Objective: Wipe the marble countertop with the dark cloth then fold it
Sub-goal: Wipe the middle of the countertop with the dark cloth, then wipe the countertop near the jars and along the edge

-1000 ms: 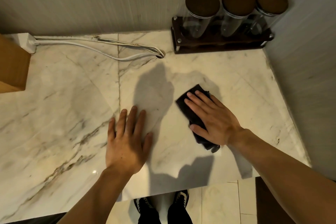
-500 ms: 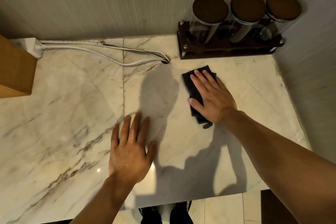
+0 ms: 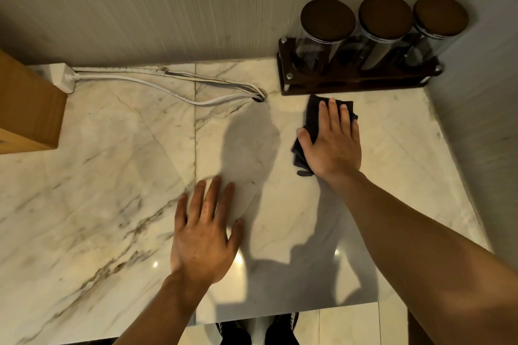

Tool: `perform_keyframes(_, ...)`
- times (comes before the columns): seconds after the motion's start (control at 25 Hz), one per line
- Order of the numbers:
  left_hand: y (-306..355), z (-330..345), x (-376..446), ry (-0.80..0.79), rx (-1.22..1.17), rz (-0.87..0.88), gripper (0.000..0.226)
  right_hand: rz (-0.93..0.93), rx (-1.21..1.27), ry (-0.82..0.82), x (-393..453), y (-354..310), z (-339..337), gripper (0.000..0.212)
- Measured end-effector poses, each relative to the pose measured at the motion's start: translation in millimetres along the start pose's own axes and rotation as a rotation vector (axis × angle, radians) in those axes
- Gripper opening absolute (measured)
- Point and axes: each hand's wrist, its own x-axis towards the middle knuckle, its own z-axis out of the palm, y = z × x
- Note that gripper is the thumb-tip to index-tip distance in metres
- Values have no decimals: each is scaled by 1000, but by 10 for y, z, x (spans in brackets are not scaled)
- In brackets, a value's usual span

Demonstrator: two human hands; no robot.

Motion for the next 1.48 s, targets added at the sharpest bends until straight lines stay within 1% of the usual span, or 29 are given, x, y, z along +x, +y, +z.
perform_keyframes(0.4, 1, 5, -5, 16, -17, 8, 64, 122, 15, 21, -441, 286, -7, 75)
perform_keyframes(0.76, 10, -35, -21, 31, -30, 12, 66, 171, 11, 23, -976, 551, 15, 75)
perform_keyframes(1.04, 11, -28, -21, 33, -33, 13, 67, 182, 27, 36, -1407, 650, 43, 75)
perform_keyframes(1.32, 20, 6, -28, 47, -18, 0, 65, 155, 20, 58, -1805, 760, 76, 75)
perform_keyframes(1.48, 27, 5, -32, 51, -32, -1, 65, 104, 0, 10, -1951, 862, 63, 77)
